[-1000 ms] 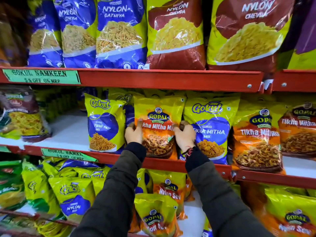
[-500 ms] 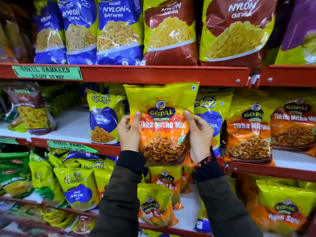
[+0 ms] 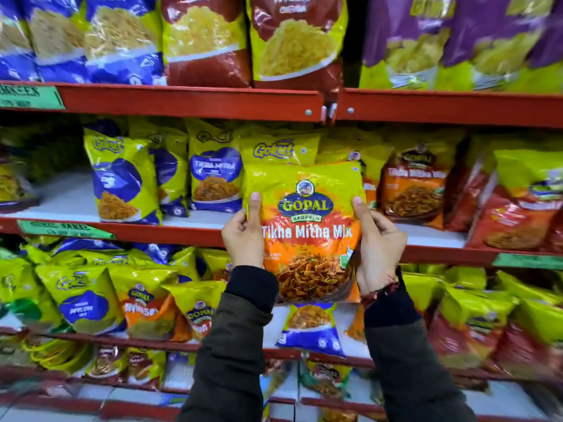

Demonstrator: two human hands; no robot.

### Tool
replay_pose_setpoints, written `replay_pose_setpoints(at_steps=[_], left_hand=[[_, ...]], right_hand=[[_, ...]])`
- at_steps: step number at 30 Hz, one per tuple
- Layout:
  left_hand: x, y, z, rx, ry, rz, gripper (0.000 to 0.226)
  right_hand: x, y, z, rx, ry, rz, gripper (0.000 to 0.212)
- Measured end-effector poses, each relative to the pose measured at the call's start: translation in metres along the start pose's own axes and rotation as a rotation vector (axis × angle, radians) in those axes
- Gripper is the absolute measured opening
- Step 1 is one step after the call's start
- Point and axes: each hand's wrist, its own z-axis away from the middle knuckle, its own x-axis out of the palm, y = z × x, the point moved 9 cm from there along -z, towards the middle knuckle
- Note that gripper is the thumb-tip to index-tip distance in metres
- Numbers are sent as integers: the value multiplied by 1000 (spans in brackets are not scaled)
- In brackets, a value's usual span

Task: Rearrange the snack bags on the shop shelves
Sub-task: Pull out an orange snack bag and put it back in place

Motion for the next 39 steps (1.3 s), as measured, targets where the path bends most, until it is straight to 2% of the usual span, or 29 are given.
replay_pose_setpoints(at_steps=[3,6,10,16,20,25,31,34,39], left_hand=[[16,-6,26,-25,25,45,55],[34,-13,48,-61,-15,101,44],[51,-16,66,-71,-32,89,41],[84,-19,74,-67,-112,96,42],[134,-21,73,-67,-212,107,48],[223,-19,64,-34,-322,44,48],[310,-52,42,-122,-374,0,52],[333,-71,30,-161,-345,28,23],[347,-95,14,-126,-328,-84,27]], right_hand=[[-32,-8,-3,23,23,-25,15],[-60,-14,-6,60,42,-40,16],[-84,-22,-13,48,47,-26,22],[-109,-37,-30,4,74,-22,17],[-131,-56,-59,-79,119,-17,14],[-155,-92,-124,-217,195,129,20],[-177,-105,-207,-229,284,198,13],[-181,-99,-236,-245,315,245,31],[-185,-71,-263,-171,348,318,34]])
